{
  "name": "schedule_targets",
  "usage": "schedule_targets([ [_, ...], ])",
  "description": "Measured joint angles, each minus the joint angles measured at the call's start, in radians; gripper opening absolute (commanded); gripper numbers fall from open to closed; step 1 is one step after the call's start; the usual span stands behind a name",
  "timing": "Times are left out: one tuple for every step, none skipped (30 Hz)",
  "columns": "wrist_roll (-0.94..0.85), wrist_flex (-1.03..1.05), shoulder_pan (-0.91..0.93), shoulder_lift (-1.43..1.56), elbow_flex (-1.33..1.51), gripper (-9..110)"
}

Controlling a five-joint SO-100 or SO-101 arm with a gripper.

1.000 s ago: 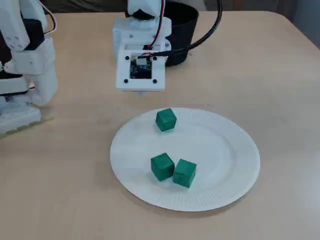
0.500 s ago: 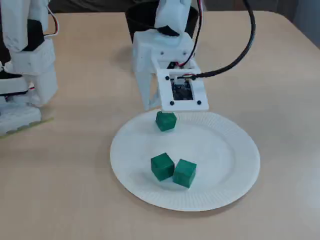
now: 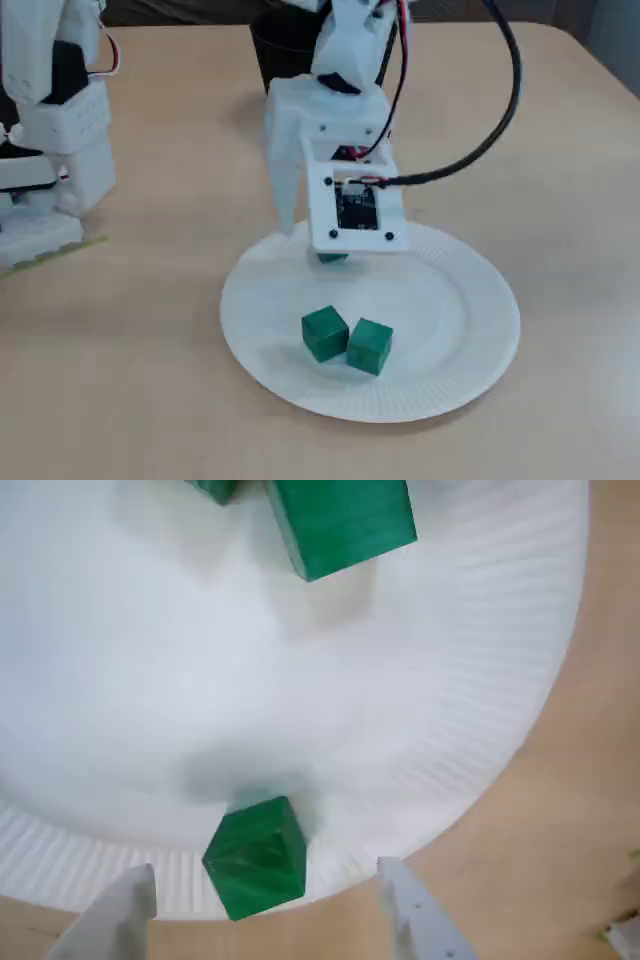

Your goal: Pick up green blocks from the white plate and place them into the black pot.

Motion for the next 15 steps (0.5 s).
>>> schedule_targets([
  [-0.002,0.000,0.000,-0.015,-0.011,33],
  [-0.002,0.000,0.000,-0.031,-0.023,33],
  [-0.002,0.000,0.000,-0.043,-0.037,33],
  [-0.002,-0.002,0.000,-0.057,-0.054,33],
  [-0.002,-0.002,0.000,-0.069,-0.069,33],
  [-0.002,-0.002,0.000,-0.080,-0.086,33],
  [-0.002,-0.002,0.000,-0.087,-0.098,33],
  [-0.002,-0.002,0.000,-0.095,-0.106,32],
  [-0.002,-0.002,0.000,-0.098,-0.110,32],
  [-0.002,-0.002,0.000,-0.101,-0.112,32],
  [-0.002,-0.002,-0.002,-0.104,-0.112,32],
  [-0.002,-0.002,-0.002,-0.104,-0.112,32],
  [-0.002,-0.002,-0.005,-0.104,-0.112,32],
  [-0.002,-0.002,-0.009,-0.104,-0.112,32],
  [-0.002,-0.002,-0.014,-0.104,-0.112,32],
])
